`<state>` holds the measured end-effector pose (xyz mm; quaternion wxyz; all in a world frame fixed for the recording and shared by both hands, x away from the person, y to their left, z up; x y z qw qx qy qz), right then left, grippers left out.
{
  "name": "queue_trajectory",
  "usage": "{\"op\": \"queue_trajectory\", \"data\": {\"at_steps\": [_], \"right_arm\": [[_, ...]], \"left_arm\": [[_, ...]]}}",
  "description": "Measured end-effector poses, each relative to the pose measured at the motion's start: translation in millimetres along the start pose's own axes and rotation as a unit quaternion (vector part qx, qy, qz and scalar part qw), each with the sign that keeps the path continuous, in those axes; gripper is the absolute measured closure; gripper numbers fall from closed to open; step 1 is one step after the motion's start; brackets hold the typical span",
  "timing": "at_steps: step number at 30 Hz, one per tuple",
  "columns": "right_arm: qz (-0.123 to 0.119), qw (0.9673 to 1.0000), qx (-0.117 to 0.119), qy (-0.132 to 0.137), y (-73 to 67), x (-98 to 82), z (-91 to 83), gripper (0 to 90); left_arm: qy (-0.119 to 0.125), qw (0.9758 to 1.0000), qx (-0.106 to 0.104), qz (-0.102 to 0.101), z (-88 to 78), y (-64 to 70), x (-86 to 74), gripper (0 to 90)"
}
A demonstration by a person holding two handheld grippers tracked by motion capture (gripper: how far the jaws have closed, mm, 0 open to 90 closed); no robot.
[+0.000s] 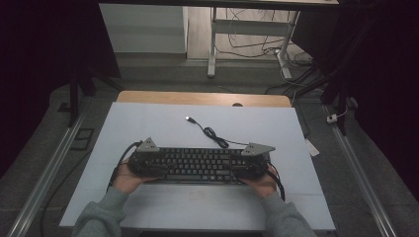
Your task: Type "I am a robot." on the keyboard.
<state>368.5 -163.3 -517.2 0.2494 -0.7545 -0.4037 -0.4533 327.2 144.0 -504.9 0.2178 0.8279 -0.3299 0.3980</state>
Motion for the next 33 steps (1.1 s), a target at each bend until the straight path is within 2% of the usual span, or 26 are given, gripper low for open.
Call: {"op": "queue_trajectory", "data": {"at_steps": [4, 12, 14, 24, 33], "right_arm": [[-0.005, 1.0000, 0.000, -0.004, 0.9, -0.5, 1.1, 49.1], [-0.009, 0.9999, 0.002, -0.006, 0.5, -0.2, 2.0, 49.1], [-0.010, 0.9999, 0.002, -0.006, 0.5, -0.4, 2.7, 49.1], [-0.012, 0.9998, 0.002, -0.014, 0.4, -1.3, 3.8, 49.0], [-0.012, 0.9998, 0.002, -0.016, 0.5, -1.6, 4.3, 49.1]], "left_arm": [[-0.001, 0.9999, -0.010, 0.004, 2.2, 6.0, -1.4, 45.3], [-0.023, 0.9988, -0.032, 0.030, 16.0, 20.8, -3.6, 56.3], [-0.028, 0.9986, -0.034, 0.031, 18.7, 23.4, -5.2, 59.7], [-0.045, 0.9971, -0.043, 0.044, 26.6, 28.8, -9.4, 87.8], [-0.065, 0.9958, -0.036, 0.052, 40.6, 31.9, -14.0, 88.8]]}}
Point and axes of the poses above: each handheld gripper's, and its own axes: z roughly forward along the jaws, x roughly out of its top, y roughly to its right, the point moved 4 cm from there along z, roughly forward along the jaws, and after that the axes turned 6 degrees about y, right-handed, at the moved point
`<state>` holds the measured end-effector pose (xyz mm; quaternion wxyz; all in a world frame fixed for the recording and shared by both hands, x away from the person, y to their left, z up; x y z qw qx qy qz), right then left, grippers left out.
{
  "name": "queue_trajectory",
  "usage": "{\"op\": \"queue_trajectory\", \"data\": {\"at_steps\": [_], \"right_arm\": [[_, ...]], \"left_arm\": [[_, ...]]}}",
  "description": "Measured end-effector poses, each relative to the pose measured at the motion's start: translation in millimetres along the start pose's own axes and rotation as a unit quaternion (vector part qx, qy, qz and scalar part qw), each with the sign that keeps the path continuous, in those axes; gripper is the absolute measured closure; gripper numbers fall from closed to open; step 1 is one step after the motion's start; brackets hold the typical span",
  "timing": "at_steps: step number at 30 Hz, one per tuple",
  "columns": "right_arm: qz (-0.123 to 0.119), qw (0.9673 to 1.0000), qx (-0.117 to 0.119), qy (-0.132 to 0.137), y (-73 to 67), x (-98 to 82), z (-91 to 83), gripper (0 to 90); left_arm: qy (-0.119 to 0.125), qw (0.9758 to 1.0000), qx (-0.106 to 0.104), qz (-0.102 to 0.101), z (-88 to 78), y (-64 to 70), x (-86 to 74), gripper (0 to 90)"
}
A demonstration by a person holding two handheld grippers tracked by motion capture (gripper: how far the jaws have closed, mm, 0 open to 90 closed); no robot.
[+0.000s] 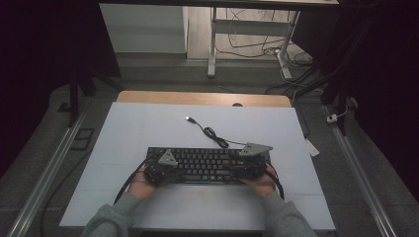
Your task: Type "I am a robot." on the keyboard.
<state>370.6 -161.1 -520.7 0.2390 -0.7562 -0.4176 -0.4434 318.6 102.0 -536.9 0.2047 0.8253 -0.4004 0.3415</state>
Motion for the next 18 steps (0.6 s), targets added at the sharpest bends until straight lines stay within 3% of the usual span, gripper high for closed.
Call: {"op": "queue_trajectory", "data": {"at_steps": [18], "right_arm": [[-0.001, 1.0000, -0.001, -0.003, 0.1, -0.5, 0.9, 49.1]], "left_arm": [[-0.020, 0.9998, 0.006, 0.008, 6.5, 0.1, -3.7, 88.7]]}}
Point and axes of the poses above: each handheld gripper's, and its own axes: z roughly forward along the jaws, x roughly out of its top, y roughly to its right, the point moved 4 cm from there along z, roughly forward along the jaws, and after that the axes turned 6 degrees about y, right-handed, at the moved point
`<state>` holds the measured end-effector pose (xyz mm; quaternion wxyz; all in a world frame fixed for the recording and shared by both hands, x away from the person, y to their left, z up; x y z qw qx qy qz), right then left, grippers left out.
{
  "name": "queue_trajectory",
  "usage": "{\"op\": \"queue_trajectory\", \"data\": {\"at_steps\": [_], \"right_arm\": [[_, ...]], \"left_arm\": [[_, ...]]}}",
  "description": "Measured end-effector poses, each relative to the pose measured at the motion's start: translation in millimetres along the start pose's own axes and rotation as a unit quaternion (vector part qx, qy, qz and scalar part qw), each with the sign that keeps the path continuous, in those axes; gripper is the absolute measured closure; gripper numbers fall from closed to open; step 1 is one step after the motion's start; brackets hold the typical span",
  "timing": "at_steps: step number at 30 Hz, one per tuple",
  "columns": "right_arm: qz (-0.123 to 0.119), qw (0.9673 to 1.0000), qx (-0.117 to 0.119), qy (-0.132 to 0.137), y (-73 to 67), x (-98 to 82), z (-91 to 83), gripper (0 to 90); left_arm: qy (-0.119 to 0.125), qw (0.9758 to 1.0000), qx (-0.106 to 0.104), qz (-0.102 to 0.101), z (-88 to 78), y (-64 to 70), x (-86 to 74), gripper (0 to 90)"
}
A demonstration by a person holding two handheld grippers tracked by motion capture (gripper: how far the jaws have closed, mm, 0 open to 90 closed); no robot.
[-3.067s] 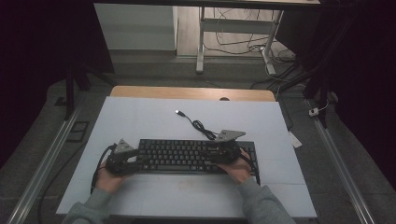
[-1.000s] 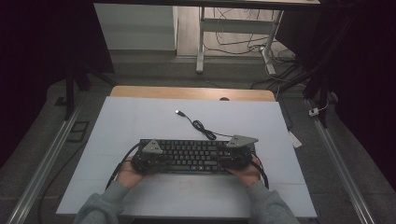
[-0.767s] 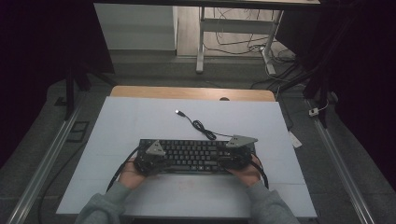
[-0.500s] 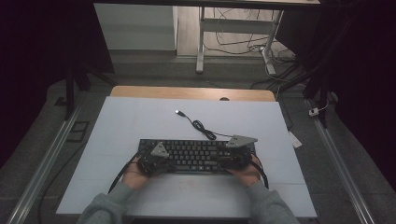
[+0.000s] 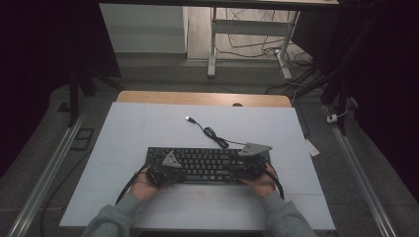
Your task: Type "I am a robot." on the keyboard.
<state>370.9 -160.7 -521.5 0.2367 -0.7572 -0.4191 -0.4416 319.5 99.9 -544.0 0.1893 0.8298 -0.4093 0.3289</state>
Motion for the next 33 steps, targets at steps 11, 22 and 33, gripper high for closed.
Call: {"op": "queue_trajectory", "data": {"at_steps": [11, 22, 33], "right_arm": [[-0.002, 1.0000, 0.001, 0.001, -0.2, 0.0, 0.8, 49.1], [-0.001, 1.0000, 0.000, 0.004, 0.6, 1.1, -1.2, 49.0], [-0.002, 1.0000, 0.002, 0.008, 1.3, 2.4, -2.8, 48.8]], "left_arm": [[0.009, 0.9998, 0.015, -0.002, -3.2, -1.0, 0.8, 88.8], [0.081, 0.9953, 0.012, -0.052, -32.1, -13.6, 5.7, 73.7], [0.094, 0.9904, 0.046, -0.091, -47.4, -30.2, 1.1, 42.1]]}}
Point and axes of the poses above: each handheld gripper's, and its own axes: z roughly forward along the jaws, x roughly out of its top, y roughly to its right, the point moved 4 cm from there along z, roughly forward along the jaws, and after that the axes turned 6 degrees about y, right-handed, at the moved point
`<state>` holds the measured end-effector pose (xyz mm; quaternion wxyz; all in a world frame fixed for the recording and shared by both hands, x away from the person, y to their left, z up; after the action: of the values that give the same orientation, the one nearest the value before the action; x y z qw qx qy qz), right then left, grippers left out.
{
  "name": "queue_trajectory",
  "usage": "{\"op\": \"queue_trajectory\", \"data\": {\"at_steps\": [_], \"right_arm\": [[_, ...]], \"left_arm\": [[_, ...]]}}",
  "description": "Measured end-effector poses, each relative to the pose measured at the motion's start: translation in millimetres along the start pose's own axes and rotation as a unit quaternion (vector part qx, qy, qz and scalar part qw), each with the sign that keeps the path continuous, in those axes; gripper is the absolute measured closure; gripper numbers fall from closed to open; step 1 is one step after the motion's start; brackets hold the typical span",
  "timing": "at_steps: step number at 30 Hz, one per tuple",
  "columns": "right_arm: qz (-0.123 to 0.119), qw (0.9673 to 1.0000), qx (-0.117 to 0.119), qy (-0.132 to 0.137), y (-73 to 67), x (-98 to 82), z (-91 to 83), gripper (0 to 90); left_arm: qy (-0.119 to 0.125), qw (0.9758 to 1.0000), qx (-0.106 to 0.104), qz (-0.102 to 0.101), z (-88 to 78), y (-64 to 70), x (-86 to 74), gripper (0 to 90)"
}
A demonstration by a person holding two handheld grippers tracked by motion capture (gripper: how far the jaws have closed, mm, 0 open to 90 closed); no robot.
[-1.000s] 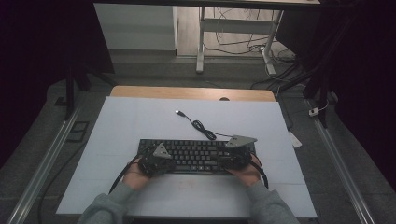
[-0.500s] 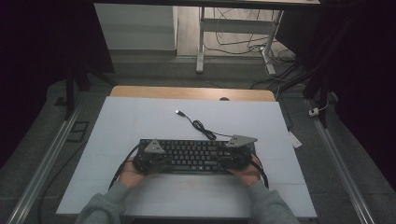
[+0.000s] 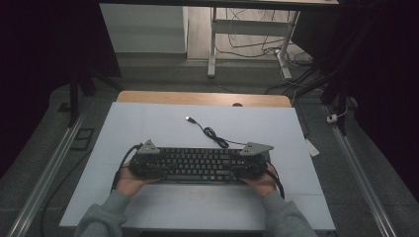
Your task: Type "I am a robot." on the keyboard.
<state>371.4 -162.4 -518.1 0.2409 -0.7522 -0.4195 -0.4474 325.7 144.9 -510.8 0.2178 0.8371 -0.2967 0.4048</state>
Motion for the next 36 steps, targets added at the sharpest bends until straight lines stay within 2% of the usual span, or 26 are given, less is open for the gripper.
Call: {"op": "queue_trajectory", "data": {"at_steps": [8, 17, 25, 29, 32, 36], "right_arm": [[-0.002, 1.0000, -0.001, -0.002, -0.1, -0.3, 0.5, 48.7], [-0.002, 1.0000, -0.002, -0.001, 0.0, -0.2, 0.5, 48.4], [0.000, 1.0000, -0.001, 0.000, 0.7, -0.1, 0.0, 48.3], [0.000, 1.0000, -0.001, -0.001, 0.7, -0.1, 0.0, 48.3], [-0.001, 1.0000, -0.002, -0.001, 0.4, 0.2, 0.0, 48.3], [-0.001, 1.0000, -0.001, -0.001, 0.5, 0.1, 0.1, 48.2]], "left_arm": [[0.001, 0.9996, 0.021, -0.021, -7.3, -11.2, -1.0, 35.6], [0.011, 0.9992, 0.029, -0.024, -13.0, -14.6, 0.9, 34.7], [0.013, 0.9989, 0.037, -0.025, -12.0, -18.2, 0.6, 35.6], [0.014, 0.9983, 0.046, -0.032, -10.2, -22.7, 0.2, 35.9], [0.013, 0.9980, 0.054, -0.032, -9.4, -26.7, -1.6, 38.8], [0.007, 0.9987, 0.044, -0.027, -7.6, -29.4, -5.3, 51.3]]}}
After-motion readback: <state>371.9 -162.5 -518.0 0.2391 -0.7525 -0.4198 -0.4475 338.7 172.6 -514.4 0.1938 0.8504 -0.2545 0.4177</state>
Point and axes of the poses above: each handheld gripper's, and its own axes: z roughly forward along the jaws, x roughly out of its top, y roughly to its right, the point moved 4 cm from there along z, roughly forward along the jaws, and after that the axes turned 6 degrees about y, right-handed, at the moved point
